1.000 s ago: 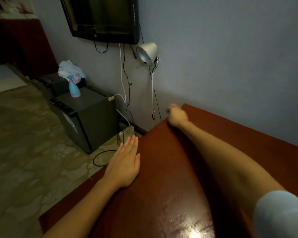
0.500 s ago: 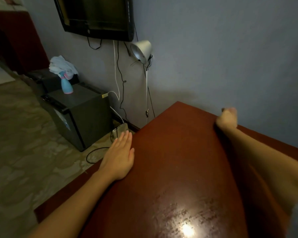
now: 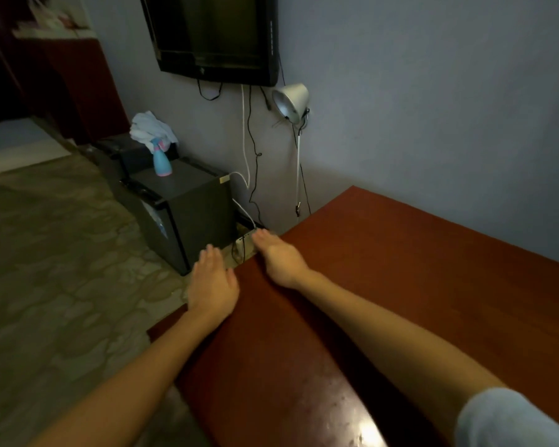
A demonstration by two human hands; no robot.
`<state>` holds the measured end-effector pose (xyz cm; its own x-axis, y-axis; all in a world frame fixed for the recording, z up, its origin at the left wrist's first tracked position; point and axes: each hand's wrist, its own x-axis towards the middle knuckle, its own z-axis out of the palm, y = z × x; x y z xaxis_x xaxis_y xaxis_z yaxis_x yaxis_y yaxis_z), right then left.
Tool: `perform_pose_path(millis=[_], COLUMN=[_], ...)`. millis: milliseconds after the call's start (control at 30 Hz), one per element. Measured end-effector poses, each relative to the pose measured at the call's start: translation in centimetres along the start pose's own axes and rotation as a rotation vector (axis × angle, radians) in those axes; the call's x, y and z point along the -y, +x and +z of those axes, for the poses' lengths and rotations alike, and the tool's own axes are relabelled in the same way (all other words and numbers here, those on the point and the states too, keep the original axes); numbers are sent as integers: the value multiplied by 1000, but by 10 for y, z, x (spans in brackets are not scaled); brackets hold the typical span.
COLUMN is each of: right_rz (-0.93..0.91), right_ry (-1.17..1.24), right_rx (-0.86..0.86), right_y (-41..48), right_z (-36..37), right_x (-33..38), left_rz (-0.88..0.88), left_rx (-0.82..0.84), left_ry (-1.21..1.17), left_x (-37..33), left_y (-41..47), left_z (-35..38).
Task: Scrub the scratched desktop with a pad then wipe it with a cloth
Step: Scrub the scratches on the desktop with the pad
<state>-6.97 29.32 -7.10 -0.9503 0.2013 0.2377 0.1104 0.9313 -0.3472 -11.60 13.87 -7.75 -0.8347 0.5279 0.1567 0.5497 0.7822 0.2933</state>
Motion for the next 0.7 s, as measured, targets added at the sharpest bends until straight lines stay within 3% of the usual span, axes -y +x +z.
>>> perform_pose_path(millis=[167,367,500,567,700], right_rz=[-114,-205,-135,-28,267], right_ry=[18,82,298,314,286], right_rx=[79,151,232,118,-333], right_y=[-31,-84,-131,-161,-256], right_z=[24,45,37,18,-47], right_x=[88,185,206,190,102], left_rz=[-185,-56,5,89,452], left_rx=[85,153,171,115,57], left_ry=[18,47,-23,-94,-176], left_x=[79,115,137,119,37], left_y=[-45,-86,-120,-139,-171], left_z=[-25,-38,-46,-52,-54])
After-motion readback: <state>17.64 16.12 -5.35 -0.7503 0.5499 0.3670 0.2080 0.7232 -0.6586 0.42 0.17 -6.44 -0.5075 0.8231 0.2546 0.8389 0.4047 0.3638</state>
